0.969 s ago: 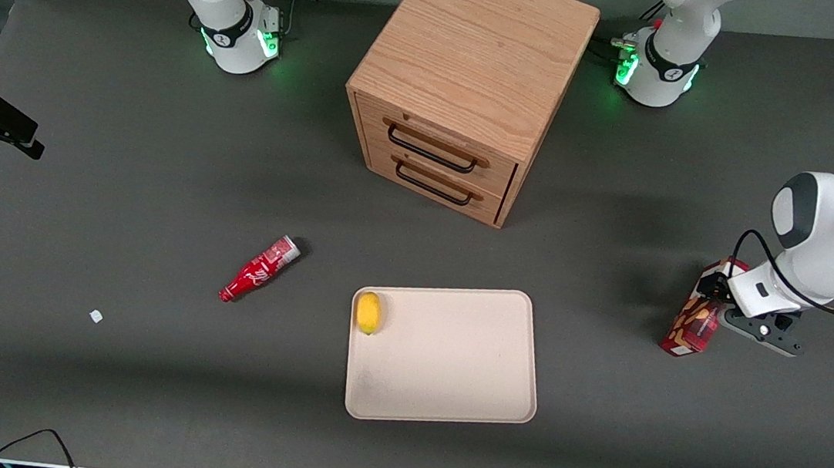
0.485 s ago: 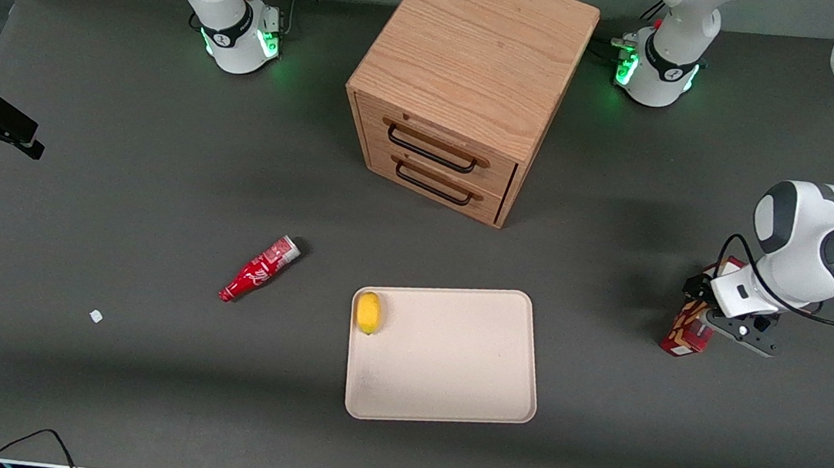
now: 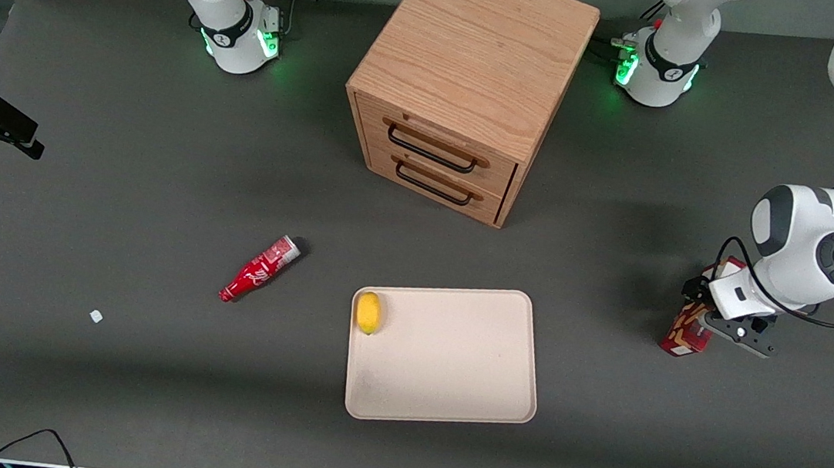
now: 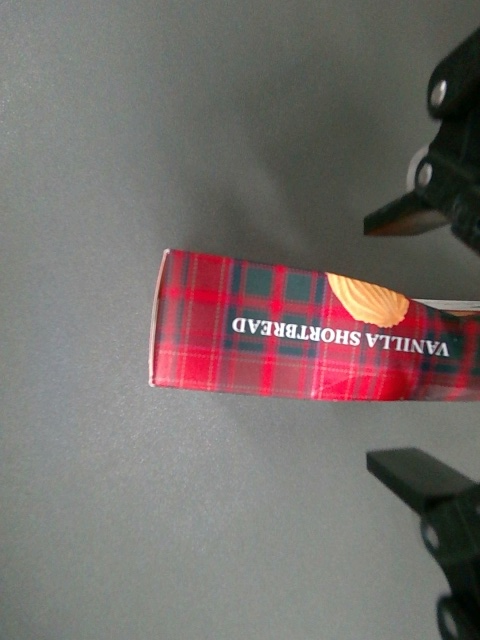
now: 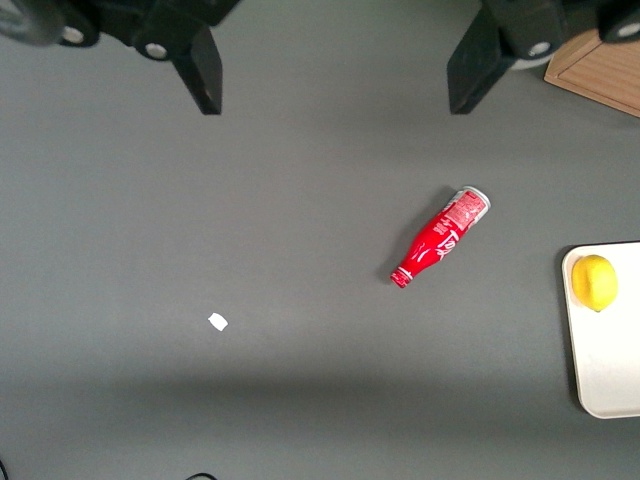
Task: Place red cookie box on tray
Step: 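Close the left gripper on the end of the red plaid cookie box, then lift the box with the left gripper, tilting it upright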
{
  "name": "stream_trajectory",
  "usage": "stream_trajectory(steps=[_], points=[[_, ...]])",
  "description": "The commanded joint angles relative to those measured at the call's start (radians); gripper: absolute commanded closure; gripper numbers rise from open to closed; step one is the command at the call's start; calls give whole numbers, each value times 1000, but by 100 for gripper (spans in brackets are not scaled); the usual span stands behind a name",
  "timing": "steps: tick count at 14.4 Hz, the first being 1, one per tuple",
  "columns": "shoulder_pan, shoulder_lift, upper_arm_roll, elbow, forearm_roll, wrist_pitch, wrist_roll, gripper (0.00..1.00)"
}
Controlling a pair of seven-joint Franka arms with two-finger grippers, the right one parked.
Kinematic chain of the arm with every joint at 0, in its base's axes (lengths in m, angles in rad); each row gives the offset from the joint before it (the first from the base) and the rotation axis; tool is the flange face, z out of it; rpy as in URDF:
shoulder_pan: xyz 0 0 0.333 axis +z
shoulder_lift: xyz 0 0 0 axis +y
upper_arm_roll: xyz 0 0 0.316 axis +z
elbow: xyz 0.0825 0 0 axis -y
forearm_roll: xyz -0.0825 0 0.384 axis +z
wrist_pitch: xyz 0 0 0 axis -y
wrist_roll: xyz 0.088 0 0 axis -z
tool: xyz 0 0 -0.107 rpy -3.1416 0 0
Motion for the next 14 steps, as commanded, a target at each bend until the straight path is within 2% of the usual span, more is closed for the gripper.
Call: stream_trajectory(steps=[1,4,6,14], points=[[-18,-1,16,-3,-1,8,-2,28],[-19,-1,16,-3,-1,2,-2,76],[-19,1,16,-3,-1,1,-1,99],[-19,-12,16,8,-2,-15,-7,100]])
